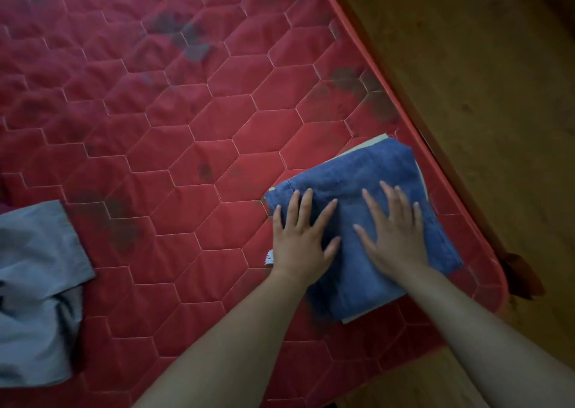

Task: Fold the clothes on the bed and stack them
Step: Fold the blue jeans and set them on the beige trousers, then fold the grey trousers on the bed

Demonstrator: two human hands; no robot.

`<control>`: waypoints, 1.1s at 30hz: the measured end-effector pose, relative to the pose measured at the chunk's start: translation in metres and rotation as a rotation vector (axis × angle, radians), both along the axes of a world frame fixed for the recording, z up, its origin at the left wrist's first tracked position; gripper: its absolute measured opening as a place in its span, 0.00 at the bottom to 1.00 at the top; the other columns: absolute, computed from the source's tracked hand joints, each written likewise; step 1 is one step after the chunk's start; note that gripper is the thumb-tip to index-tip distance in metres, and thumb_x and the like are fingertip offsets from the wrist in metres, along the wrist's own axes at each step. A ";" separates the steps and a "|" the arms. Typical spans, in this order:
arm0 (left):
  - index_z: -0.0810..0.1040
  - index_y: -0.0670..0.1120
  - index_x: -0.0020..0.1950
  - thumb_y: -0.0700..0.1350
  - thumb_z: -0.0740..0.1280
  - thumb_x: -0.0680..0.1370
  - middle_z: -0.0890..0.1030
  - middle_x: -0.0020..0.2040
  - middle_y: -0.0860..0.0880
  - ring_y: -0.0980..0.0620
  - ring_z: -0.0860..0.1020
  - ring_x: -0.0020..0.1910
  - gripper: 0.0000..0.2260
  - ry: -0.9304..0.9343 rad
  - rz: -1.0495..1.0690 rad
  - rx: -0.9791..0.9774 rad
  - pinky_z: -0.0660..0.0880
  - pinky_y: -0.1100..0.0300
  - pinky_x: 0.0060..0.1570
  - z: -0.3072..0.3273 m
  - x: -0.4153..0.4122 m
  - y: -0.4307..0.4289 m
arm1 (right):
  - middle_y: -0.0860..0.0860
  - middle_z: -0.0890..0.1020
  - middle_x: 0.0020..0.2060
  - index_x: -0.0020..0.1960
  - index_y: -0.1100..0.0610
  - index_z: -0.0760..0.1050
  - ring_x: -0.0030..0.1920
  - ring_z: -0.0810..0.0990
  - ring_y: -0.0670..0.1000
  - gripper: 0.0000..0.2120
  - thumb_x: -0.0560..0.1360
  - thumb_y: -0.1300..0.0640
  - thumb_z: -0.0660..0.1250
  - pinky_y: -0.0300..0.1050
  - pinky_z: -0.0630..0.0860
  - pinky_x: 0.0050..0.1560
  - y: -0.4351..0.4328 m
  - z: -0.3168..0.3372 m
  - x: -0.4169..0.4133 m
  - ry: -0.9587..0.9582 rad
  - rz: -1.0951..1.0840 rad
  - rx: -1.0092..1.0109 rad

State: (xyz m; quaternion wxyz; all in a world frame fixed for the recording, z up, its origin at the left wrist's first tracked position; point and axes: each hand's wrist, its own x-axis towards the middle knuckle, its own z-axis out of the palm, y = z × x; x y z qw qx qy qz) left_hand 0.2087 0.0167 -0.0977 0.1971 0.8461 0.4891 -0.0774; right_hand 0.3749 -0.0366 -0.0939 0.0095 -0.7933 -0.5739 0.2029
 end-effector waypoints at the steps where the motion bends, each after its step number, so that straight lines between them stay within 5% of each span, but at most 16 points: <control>1: 0.52 0.60 0.75 0.63 0.54 0.76 0.49 0.77 0.47 0.48 0.43 0.76 0.28 -0.012 -0.013 0.008 0.41 0.42 0.70 0.002 -0.003 0.001 | 0.54 0.51 0.75 0.75 0.51 0.54 0.75 0.46 0.55 0.31 0.77 0.43 0.59 0.61 0.45 0.73 0.003 0.002 -0.003 0.001 -0.024 0.006; 5: 0.62 0.58 0.72 0.65 0.53 0.73 0.60 0.75 0.46 0.44 0.57 0.74 0.28 -0.074 0.064 0.080 0.55 0.39 0.68 0.020 -0.035 0.007 | 0.59 0.59 0.73 0.73 0.58 0.59 0.73 0.55 0.60 0.31 0.75 0.46 0.63 0.64 0.56 0.70 0.023 0.025 -0.032 0.040 -0.074 0.110; 14: 0.59 0.58 0.73 0.68 0.48 0.72 0.64 0.72 0.48 0.45 0.58 0.73 0.31 0.058 0.351 0.111 0.57 0.40 0.67 0.051 -0.230 0.029 | 0.56 0.59 0.73 0.74 0.55 0.59 0.73 0.56 0.56 0.31 0.76 0.42 0.60 0.57 0.56 0.71 0.056 0.058 -0.205 0.127 0.243 0.037; 22: 0.68 0.53 0.69 0.64 0.57 0.73 0.73 0.64 0.49 0.48 0.69 0.65 0.28 0.088 0.544 0.210 0.67 0.42 0.60 0.076 -0.466 0.017 | 0.53 0.54 0.75 0.75 0.53 0.56 0.74 0.53 0.55 0.31 0.76 0.39 0.56 0.56 0.58 0.70 0.068 0.066 -0.449 0.235 0.454 -0.017; 33: 0.68 0.52 0.69 0.61 0.60 0.75 0.73 0.63 0.50 0.49 0.71 0.61 0.25 0.129 0.726 0.163 0.69 0.50 0.57 0.061 -0.706 0.013 | 0.56 0.61 0.71 0.71 0.55 0.64 0.71 0.60 0.57 0.28 0.75 0.44 0.63 0.57 0.64 0.67 0.126 0.038 -0.661 0.407 0.495 0.007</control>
